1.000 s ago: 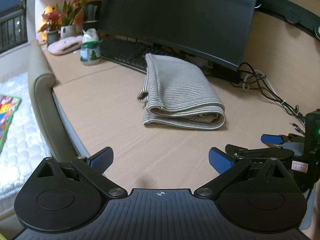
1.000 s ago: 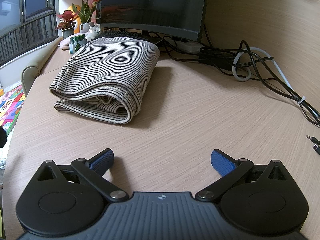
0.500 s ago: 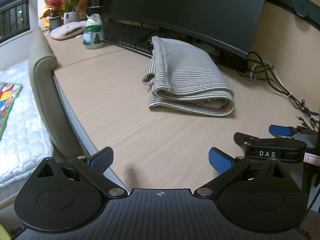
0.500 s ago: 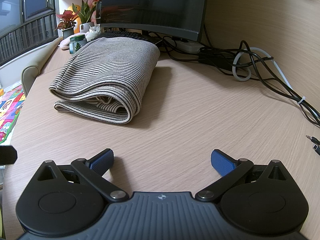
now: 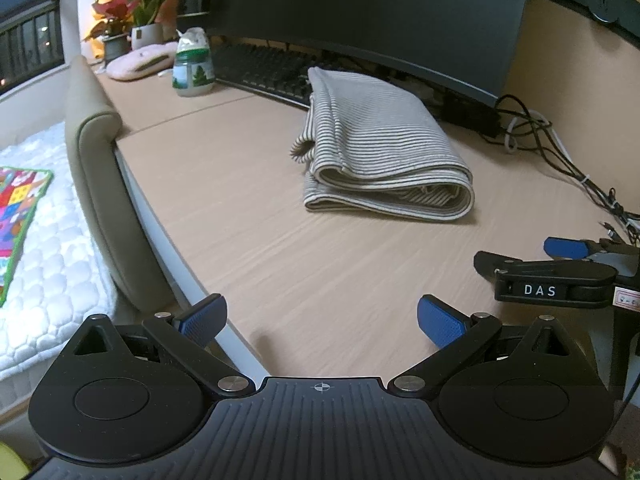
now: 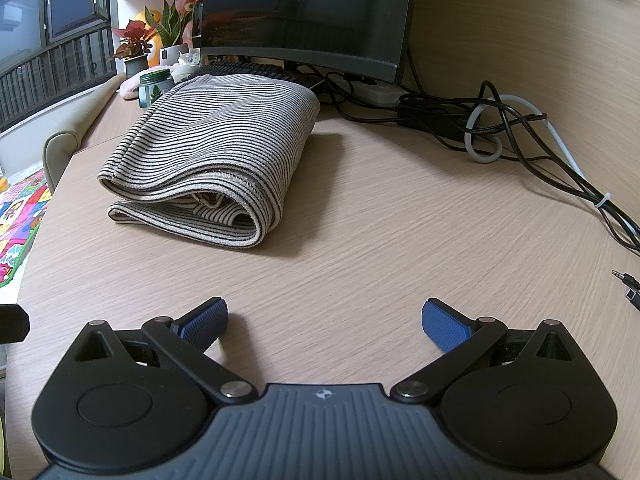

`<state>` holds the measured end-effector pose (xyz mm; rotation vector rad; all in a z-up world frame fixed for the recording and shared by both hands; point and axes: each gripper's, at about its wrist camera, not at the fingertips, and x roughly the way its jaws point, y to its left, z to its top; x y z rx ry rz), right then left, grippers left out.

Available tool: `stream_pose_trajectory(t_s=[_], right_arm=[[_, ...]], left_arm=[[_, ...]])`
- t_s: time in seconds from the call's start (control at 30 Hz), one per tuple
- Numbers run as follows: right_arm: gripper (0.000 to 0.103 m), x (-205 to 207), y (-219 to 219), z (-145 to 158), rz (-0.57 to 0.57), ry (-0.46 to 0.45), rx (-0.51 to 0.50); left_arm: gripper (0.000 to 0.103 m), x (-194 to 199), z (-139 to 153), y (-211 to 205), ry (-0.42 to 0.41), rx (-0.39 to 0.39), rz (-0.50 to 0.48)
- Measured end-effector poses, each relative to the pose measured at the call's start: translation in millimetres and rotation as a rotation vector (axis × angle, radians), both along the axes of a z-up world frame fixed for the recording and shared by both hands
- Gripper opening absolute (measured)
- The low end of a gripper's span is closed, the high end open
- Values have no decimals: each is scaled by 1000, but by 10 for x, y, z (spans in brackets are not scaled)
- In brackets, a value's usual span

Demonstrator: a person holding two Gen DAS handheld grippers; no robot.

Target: Fold clothes

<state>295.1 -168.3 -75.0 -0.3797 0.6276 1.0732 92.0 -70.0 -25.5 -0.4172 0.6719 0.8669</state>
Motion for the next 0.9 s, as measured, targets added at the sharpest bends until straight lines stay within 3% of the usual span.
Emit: stream_pose_trajectory(t_s=[0.9], right_arm=[[103,-2,-4,3,0,2,0]], left_arm=[[103,-32,1,53,6,5,39]])
